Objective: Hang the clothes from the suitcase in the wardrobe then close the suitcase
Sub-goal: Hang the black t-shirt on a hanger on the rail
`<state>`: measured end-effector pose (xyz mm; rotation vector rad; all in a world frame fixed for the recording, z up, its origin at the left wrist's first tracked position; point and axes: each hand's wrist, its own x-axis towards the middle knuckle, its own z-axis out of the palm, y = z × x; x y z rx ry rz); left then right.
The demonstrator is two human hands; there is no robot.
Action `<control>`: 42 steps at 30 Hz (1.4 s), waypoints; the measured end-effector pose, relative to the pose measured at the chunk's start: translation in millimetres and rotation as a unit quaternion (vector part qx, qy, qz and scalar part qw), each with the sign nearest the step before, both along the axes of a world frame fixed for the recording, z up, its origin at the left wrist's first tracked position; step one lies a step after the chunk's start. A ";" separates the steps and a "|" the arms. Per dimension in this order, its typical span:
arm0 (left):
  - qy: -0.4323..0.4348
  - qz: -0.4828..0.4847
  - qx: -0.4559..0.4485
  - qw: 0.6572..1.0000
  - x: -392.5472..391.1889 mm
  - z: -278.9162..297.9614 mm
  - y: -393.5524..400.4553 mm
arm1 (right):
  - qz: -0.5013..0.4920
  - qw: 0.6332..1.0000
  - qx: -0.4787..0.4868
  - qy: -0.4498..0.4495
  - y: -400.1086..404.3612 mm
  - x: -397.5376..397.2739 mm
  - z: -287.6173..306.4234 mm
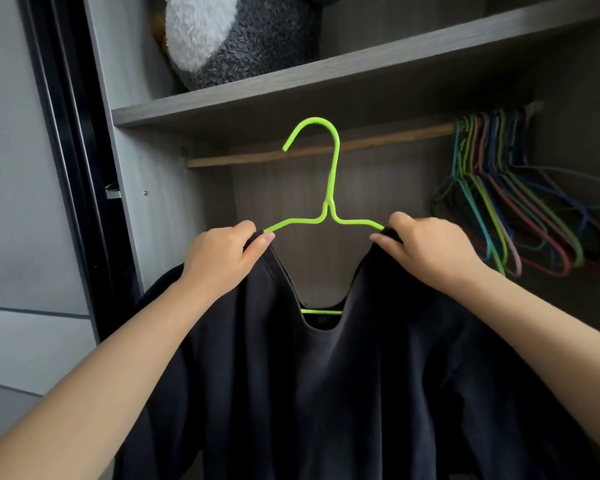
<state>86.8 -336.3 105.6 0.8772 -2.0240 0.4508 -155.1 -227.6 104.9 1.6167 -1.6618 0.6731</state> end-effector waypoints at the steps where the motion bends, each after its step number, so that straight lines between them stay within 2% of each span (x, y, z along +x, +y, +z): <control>1: 0.016 0.006 0.019 1.000 5.8 -0.5 -2.8 | -0.001 1.000 -0.007 -0.013 3.2 -5.3 1.0; 4: 0.056 0.033 0.069 0.995 20.8 -5.9 -5.7 | 0.006 0.998 0.023 -0.065 17.1 -19.4 3.2; 7: 0.073 0.042 0.083 0.993 24.7 -8.8 -4.3 | -0.005 0.998 0.031 -0.049 23.6 -27.2 6.5; 9: 0.081 0.043 0.083 0.992 24.0 -10.4 -5.4 | -0.017 0.998 -0.029 0.055 25.1 -31.2 3.1; 11: 0.083 0.041 0.088 0.992 22.2 -11.1 -8.7 | -0.029 0.981 -0.115 0.155 21.7 -38.5 -4.6; 15: 0.062 0.066 0.095 0.991 24.6 -16.3 -18.5 | 0.001 0.956 -0.231 0.183 23.9 -50.7 -11.5; 19: 0.067 0.075 0.085 0.991 34.7 -23.2 -26.0 | 0.076 0.974 -0.186 0.102 29.4 -56.6 -13.6; 20: 0.066 0.070 0.081 0.992 36.5 -24.3 -28.1 | 0.095 0.984 -0.135 0.071 28.1 -53.4 -11.6; 22: 0.065 0.057 0.068 0.994 38.4 -24.9 -31.0 | 0.128 0.991 0.034 -0.030 21.0 -40.5 -9.6; 24: 0.059 0.040 0.054 0.996 39.3 -24.9 -34.2 | 0.123 0.968 0.200 -0.094 8.9 -29.1 -16.4; 25: 0.061 0.036 0.057 0.996 39.5 -24.9 -36.2 | 0.132 0.957 0.233 -0.113 3.6 -24.3 -22.0; 27: 0.070 0.068 0.076 0.992 41.8 -26.2 -39.6 | 0.153 0.951 0.213 -0.166 -4.5 -9.8 -33.5; 30: 0.040 0.256 0.090 0.962 37.0 -27.2 -38.6 | 0.147 0.957 0.127 -0.215 -14.3 14.3 -44.8; 31: 0.024 0.273 0.114 0.955 31.5 -26.1 -34.7 | 0.140 0.959 0.113 -0.220 -18.6 22.7 -47.0; 33: 0.029 0.171 0.202 0.964 17.8 -21.9 -29.2 | 0.144 0.954 0.119 -0.234 -25.4 40.5 -45.4; 34: 0.074 0.078 0.291 0.951 10.4 -18.2 -24.2 | 0.145 0.952 0.126 -0.239 -28.2 46.6 -43.8; 35: 0.141 -0.017 0.410 0.901 2.8 -11.4 -17.6 | 0.145 0.948 0.138 -0.249 -29.1 51.9 -41.1; 37: 0.256 -0.134 0.577 0.764 -7.9 0.5 -13.8 | 0.140 0.943 0.157 -0.259 -31.8 60.0 -38.1; 39: 0.338 -0.191 0.655 0.649 -14.1 9.2 -17.7 | 0.142 0.947 0.168 -0.235 -32.5 64.4 -32.7; 40: 0.371 -0.210 0.667 0.611 -17.4 14.7 -23.0 | 0.146 0.947 0.178 -0.224 -34.7 63.7 -28.1; 42: 0.414 -0.242 0.672 0.565 -25.7 21.8 -37.6 | 0.172 0.937 0.227 -0.204 -37.5 61.1 -16.6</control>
